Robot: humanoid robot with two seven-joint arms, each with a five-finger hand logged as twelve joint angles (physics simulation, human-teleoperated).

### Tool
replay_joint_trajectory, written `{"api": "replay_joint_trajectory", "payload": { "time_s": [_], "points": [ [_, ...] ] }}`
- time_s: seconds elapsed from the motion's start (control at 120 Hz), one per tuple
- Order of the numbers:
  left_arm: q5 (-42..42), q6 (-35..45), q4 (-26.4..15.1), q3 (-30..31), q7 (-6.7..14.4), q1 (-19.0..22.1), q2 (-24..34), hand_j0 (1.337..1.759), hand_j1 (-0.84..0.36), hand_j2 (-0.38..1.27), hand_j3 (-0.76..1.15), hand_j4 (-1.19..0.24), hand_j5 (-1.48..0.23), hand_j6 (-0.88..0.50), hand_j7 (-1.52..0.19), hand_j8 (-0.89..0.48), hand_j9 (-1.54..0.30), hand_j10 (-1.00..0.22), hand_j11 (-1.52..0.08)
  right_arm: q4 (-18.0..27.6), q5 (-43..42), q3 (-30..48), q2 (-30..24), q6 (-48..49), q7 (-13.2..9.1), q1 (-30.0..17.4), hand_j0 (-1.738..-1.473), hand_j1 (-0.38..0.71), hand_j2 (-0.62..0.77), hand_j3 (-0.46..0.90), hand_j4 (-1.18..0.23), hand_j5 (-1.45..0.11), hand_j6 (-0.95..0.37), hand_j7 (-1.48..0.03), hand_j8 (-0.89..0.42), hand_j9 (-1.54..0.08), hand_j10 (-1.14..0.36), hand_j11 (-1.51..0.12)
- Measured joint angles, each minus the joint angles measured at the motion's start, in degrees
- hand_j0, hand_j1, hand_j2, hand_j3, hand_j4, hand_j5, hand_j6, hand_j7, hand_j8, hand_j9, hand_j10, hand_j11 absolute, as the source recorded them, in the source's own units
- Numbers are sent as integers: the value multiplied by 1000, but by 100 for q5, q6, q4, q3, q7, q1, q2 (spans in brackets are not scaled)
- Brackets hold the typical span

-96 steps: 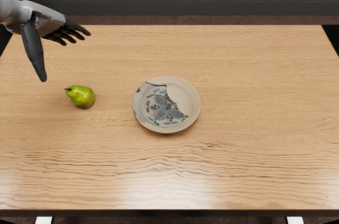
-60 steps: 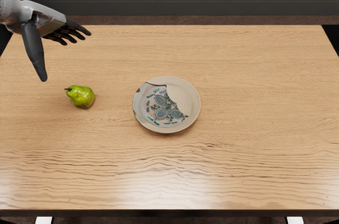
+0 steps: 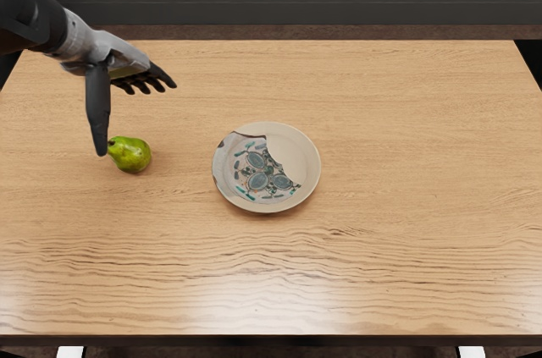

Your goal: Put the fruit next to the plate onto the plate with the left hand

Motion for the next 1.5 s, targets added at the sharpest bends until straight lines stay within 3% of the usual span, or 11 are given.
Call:
{"api": "replay_joint_trajectory", "payload": {
  "time_s": [0.05, 0.108, 0.275, 0.425, 0.525, 1.008, 1.183, 1.5],
  "points": [
    [-268, 789, -294, 13, 355, -2, -1, 1658, 312, 6, 0, -31, -40, -31, -40, -31, -40, -31, -40, 0, 0, 0, 0, 0, 0, 0, -1658, -349, 0, 0, 0, 0, 0, 0, 0, 0, 0, 0],
    [-459, 1662, -602, 2, 605, 10, -17, 1658, 313, 6, 0, -30, -39, -30, -39, -30, -39, -30, -39, 0, 0, 0, 0, 0, 0, 0, -1658, -349, 0, 0, 0, 0, 0, 0, 0, 0, 0, 0],
    [-652, 3261, -1432, -105, 877, -7, -525, 1658, 315, 6, 0, -29, -37, -29, -37, -29, -37, -28, -37, 0, 0, 0, 0, 0, 0, 0, -1658, -349, 0, 0, 0, 0, 0, 0, 0, 0, 0, 0],
    [-427, 3856, -1914, -157, 1431, 136, -857, 1658, 316, 5, 0, -28, -36, -28, -36, -28, -36, -28, -36, 0, 0, 0, 0, 0, 0, 0, -1658, -349, 0, 0, 0, 0, 0, 0, 0, 0, 0, 0],
    [-305, 3968, -2044, -216, 1617, 255, -870, 1658, 316, 6, 0, -28, -36, -28, -36, -28, -36, -28, -36, 0, 0, 0, 0, 0, 0, 0, -1658, -349, 0, 0, 0, 0, 0, 0, 0, 0, 0, 0],
    [-338, 5777, -1963, -573, 1681, 1082, -917, 1658, 309, 7, 0, -34, -44, -34, -44, -34, -44, -34, -44, 0, 0, 0, 0, 0, 0, 0, -1658, -349, 0, 0, 0, 0, 0, 0, 0, 0, 0, 0],
    [-313, 5939, -1855, -521, 1646, 1214, -596, 1658, 308, 7, 0, -34, -44, -34, -44, -34, -44, -34, -44, 0, 0, 0, 0, 0, 0, 0, -1658, -349, 0, 0, 0, 0, 0, 0, 0, 0, 0, 0],
    [-212, 5932, -1408, -848, 1616, 1935, -614, 1658, 308, 7, 0, -35, -45, -35, -45, -35, -45, -35, -45, 0, 0, 0, 0, 0, 0, 0, -1658, -349, 0, 0, 0, 0, 0, 0, 0, 0, 0, 0]
  ]
}}
